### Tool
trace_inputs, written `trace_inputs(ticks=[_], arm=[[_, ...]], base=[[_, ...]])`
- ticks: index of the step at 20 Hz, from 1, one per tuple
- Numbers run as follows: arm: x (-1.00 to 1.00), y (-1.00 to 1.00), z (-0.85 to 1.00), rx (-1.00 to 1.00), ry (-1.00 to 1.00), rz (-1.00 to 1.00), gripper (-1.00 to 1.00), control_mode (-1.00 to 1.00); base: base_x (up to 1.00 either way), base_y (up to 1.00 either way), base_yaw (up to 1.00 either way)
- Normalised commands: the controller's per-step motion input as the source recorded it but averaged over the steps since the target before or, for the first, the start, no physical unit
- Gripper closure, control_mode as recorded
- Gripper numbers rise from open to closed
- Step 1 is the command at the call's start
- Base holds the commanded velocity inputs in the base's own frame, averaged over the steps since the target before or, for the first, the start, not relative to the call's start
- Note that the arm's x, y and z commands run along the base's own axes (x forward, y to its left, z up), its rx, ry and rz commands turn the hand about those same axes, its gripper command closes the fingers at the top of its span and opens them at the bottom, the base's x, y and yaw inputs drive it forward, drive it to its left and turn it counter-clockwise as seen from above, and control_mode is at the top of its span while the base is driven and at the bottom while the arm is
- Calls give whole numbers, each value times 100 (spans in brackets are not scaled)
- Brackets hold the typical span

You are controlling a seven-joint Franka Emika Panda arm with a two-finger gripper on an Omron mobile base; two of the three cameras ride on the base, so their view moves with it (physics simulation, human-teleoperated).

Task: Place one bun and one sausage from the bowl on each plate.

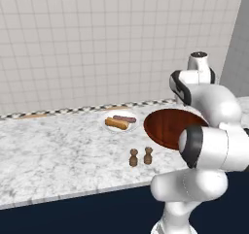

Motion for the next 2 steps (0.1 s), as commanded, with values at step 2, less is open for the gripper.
trace_inputs(ticks=[2], arm=[[0,100,77,0,0,17,-100,-100]], base=[[0,0,0]])
